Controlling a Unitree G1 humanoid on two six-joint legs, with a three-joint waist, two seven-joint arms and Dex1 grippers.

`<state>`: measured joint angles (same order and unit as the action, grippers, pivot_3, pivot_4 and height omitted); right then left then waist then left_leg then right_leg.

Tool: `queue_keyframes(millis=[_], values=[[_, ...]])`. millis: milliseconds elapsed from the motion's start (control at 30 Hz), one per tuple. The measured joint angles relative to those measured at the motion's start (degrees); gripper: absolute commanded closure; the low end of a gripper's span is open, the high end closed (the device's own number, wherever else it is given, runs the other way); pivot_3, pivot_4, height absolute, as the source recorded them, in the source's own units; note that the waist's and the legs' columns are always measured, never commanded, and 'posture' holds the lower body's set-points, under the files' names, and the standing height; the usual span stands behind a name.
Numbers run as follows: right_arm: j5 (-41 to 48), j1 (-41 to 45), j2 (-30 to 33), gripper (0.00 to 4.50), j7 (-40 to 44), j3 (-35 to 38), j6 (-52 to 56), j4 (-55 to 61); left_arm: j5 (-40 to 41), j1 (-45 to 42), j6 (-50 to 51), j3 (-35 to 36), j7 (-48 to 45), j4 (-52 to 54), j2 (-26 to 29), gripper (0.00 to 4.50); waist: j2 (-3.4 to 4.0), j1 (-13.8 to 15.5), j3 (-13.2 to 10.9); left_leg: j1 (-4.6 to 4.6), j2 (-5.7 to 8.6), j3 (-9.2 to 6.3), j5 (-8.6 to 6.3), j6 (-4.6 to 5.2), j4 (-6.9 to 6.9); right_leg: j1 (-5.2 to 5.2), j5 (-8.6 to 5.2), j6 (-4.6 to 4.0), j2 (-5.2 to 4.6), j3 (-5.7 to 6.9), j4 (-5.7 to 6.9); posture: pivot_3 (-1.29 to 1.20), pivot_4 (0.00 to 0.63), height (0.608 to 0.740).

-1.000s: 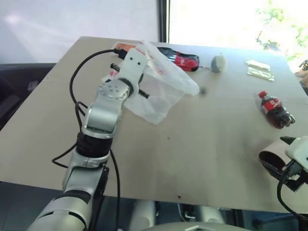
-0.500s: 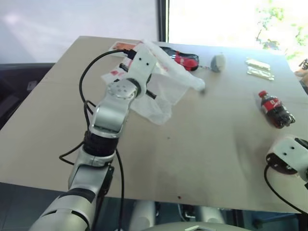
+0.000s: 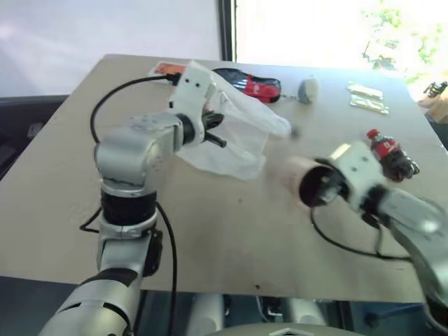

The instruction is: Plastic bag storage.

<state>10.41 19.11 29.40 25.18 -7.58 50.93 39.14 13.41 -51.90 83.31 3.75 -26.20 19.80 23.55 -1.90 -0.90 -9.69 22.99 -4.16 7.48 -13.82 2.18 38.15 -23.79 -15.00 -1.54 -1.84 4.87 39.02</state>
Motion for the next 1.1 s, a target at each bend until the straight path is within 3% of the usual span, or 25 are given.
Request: queue_keyframes(millis=[100,133,200,300,367,567,900,1100], values=[[-2.7,7.86,-6.39,4.48,-0.07,-6.47,-7.07,-13.53,4.16,0.03,5.11,1.41,-2.5,4.44,4.39,4.5,0.04,0.25,-0.03,0.08,0.01,0.0,0.0,0.0,-0.01,-0.02,0.04,-0.08,-0.04,0.01,-0.06,0.0,0.15,0.74],[-3.44,11.55,-8.84,4.48,0.45,-8.35,-10.93,-19.85,7.18,0.81,7.37,1.71,-4.77,7.56,8.22,4.5,0.04,0.15,-0.06,0.13,0.04,0.0,-0.01,0.01,-0.03,-0.06,0.12,-0.22,-0.07,0.01,-0.08,0.0,0.15,0.74],[-3.55,13.59,-10.15,4.48,0.87,-8.87,-13.21,-23.32,9.3,1.6,8.34,2.41,-6.43,9.77,10.82,4.5,0.04,0.2,-0.06,0.22,0.06,-0.02,-0.03,0.04,-0.01,-0.13,0.13,-0.24,-0.11,0.03,-0.09,0.0,0.15,0.74],[-0.92,16.55,-10.97,4.48,6.01,-8.67,-15.63,-27.24,14.03,6.7,9.11,3.89,-9.71,13.85,21.05,4.5,0.04,0.15,-0.09,0.31,0.05,-0.07,-0.04,0.04,-0.02,-0.21,0.14,-0.25,-0.13,0.06,-0.1,0.0,0.15,0.74],[1.9,16.54,-9.88,4.48,9.37,-7.83,-14.41,-26.6,14.76,7.79,9.1,4.85,-9.88,14.4,23.2,4.5,0.06,0.53,-0.09,0.45,0.06,-0.19,-0.04,0.05,0.12,-0.25,0.15,-0.25,-0.16,0.2,-0.08,0.0,0.15,0.74],[6.52,16.41,-4.01,4.48,14.95,-3.76,-12.45,-23.23,15.65,11.33,5.16,5.02,-10.48,14.39,27.32,4.5,0.06,0.45,-0.09,0.5,0.08,-0.26,-0.05,0.08,0.22,-0.26,0.15,-0.23,-0.18,0.26,-0.03,0.0,0.15,0.74],[-5.93,20.24,-10.3,4.48,3.81,-6.21,-21.58,-37.57,20.37,13.37,-1.15,4.05,-15.05,14.36,30.61,4.5,0.09,0.1,-0.11,0.86,0.09,0.0,-0.03,0.05,0.22,-0.88,0.16,-0.26,-0.15,-0.01,0.31,0.0,0.15,0.74],[-6.68,23.89,-11.78,4.48,0.95,-2.33,-24.11,-40.51,20.42,15.91,-7.74,1.71,-18.0,13.91,34.94,4.5,0.09,0.16,-0.11,0.82,0.1,0.06,-0.03,0.05,0.23,-0.89,0.16,-0.26,-0.17,-0.06,0.4,0.0,0.15,0.74]])
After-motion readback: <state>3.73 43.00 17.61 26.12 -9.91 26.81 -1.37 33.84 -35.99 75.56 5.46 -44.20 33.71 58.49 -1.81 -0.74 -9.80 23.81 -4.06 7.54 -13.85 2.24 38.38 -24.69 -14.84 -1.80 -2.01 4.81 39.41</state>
